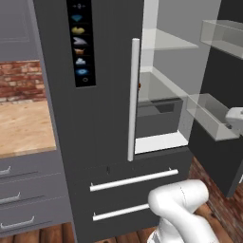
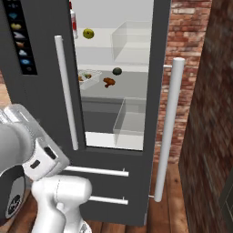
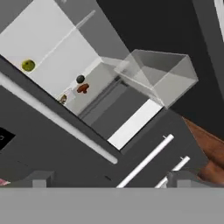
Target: Place the tupperware on the second highest shelf of the fridge. Make space for the tupperware among the existing items by rearranging them on the shelves if needed. Close the fridge door when finished.
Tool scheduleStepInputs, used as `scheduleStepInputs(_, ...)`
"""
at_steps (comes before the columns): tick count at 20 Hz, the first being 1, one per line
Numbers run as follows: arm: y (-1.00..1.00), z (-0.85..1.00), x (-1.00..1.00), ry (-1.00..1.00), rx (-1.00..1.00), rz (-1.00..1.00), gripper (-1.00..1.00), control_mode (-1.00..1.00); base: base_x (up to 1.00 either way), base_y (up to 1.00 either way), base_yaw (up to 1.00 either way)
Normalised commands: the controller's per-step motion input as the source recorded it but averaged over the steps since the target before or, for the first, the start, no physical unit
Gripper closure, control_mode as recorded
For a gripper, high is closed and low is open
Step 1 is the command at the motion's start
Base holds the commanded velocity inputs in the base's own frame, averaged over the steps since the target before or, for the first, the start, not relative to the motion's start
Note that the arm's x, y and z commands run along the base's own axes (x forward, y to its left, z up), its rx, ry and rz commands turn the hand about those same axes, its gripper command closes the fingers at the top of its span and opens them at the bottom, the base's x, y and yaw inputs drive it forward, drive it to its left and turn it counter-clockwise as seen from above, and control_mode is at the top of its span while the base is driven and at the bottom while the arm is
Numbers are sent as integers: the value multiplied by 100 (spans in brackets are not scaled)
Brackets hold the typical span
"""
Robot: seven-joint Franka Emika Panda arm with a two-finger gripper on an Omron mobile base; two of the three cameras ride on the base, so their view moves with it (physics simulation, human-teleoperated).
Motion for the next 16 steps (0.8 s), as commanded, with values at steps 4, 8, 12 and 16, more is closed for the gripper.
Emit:
scheduleStepInputs(4, -97, 0, 0, -12, 46, 0, -100, -100, 0, 0, 0)
scheduleStepInputs(8, -100, 0, 2, -4, 33, 0, -100, -100, 0, 0, 0)
scheduleStepInputs(12, -99, -14, 0, -10, 26, -3, -100, -100, 0, 0, 0)
scheduleStepInputs(16, -82, -38, 0, -21, 23, -10, -100, -100, 0, 0, 0)
